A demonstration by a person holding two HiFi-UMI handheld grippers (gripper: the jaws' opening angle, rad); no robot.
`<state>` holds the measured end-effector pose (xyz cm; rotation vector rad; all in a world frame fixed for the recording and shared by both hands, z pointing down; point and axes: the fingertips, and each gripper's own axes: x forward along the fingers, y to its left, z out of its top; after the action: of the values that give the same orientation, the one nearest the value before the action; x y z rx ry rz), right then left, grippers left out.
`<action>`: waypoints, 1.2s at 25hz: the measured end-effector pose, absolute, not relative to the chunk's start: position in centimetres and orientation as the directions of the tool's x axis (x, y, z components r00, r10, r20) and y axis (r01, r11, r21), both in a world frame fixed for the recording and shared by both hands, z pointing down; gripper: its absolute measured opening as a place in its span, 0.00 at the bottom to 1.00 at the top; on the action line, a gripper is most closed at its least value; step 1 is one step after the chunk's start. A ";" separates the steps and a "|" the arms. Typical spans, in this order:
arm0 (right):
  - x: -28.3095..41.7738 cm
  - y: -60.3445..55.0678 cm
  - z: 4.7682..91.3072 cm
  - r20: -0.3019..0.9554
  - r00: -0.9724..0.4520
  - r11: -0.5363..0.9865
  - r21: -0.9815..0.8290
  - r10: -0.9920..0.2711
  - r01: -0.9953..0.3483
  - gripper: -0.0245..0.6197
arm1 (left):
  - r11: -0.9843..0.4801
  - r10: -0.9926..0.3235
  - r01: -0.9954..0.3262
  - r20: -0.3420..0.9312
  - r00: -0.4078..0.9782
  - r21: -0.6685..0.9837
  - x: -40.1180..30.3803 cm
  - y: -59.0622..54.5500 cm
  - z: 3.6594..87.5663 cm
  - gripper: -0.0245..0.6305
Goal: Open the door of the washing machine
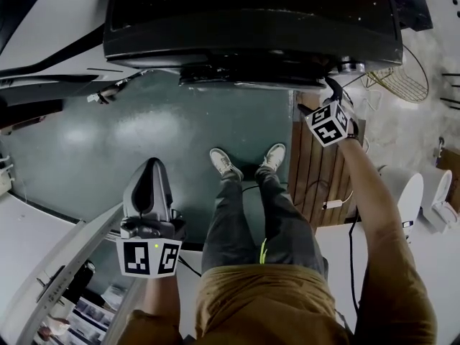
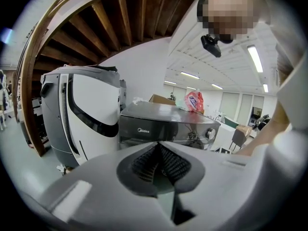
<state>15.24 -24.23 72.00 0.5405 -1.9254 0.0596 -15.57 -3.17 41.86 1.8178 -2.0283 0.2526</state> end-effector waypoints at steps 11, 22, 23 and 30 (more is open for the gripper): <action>16.3 -25.8 72.9 0.909 -0.206 0.921 0.316 -0.363 -0.228 0.43 | 0.156 -0.895 -0.978 0.438 -0.082 0.135 -15.8 -1.8 43.3 0.13; 16.7 -26.5 72.9 0.914 -0.122 0.921 0.379 -0.387 -0.085 0.25 | 0.148 -0.882 -0.979 0.466 -0.067 0.138 -16.5 -1.3 44.6 0.13; 16.8 -26.5 72.9 0.915 -0.117 0.922 0.378 -0.385 -0.079 0.25 | 0.145 -0.883 -0.979 0.466 -0.063 0.141 -16.3 -1.3 44.6 0.13; 16.9 -26.4 72.9 0.925 -0.070 0.927 0.374 -0.373 0.002 0.23 | 0.146 -0.879 -0.976 0.473 -0.052 0.164 -15.9 -1.1 45.4 0.13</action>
<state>16.91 -26.42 72.91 0.2912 -1.6178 -0.3157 -15.85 -1.07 45.39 1.7684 -1.9664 0.2756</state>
